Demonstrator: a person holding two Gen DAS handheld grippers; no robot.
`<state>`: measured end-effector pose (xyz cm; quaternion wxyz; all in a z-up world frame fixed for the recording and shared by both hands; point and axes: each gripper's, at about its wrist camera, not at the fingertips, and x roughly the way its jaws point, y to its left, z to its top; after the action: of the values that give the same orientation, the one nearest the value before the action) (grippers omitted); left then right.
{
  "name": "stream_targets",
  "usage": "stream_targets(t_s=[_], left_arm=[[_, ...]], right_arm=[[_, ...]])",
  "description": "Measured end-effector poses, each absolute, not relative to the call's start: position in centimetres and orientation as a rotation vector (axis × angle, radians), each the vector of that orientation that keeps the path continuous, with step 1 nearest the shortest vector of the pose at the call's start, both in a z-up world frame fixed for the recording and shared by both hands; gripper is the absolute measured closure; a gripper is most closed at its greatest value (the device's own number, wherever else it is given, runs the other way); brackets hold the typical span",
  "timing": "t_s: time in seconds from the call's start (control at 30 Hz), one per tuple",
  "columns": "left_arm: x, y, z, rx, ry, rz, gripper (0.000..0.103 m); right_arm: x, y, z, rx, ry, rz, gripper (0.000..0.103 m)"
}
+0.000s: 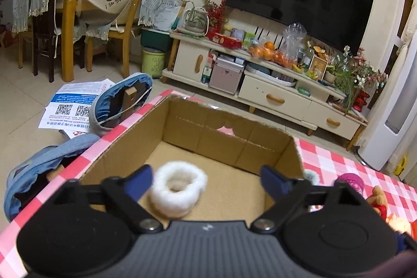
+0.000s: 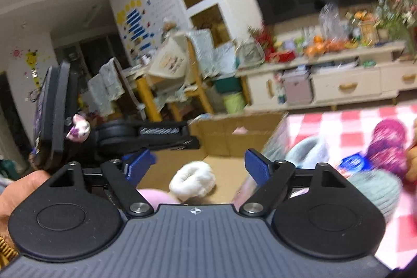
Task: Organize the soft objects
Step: 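Carry both rings to the box and open both grippers to drop them in, then move both grippers back over the remaining soft items on the table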
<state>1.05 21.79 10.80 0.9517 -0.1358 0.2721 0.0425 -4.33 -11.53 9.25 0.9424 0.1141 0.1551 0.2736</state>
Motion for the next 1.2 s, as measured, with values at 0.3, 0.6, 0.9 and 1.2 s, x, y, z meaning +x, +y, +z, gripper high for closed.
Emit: stream_targets(t_s=[0.3,0.6,0.9,1.2], left_arm=[[0.9,20.2,11.2,-0.285,0.543,0.038,0.001],[0.5,17.8,11.4,-0.258,0.536,-0.012,0.001],[0.3,15.9,11.4,-0.236,0.534,-0.057,0.001],[-0.1,13.4,11.5,-0.178,0.53,-0.109,0.001]], right_arm=[[-5.8,-14.4,9.9,0.187,0.226,0.306,0.0],[-6.5,-16.0,9.3,0.196,0.25,0.194,0.0],[-7.0,-16.4,8.7,0.179,0.277,0.14,0.0],[-7.4,-16.9,8.5,0.186,0.283,0.073,0.0]])
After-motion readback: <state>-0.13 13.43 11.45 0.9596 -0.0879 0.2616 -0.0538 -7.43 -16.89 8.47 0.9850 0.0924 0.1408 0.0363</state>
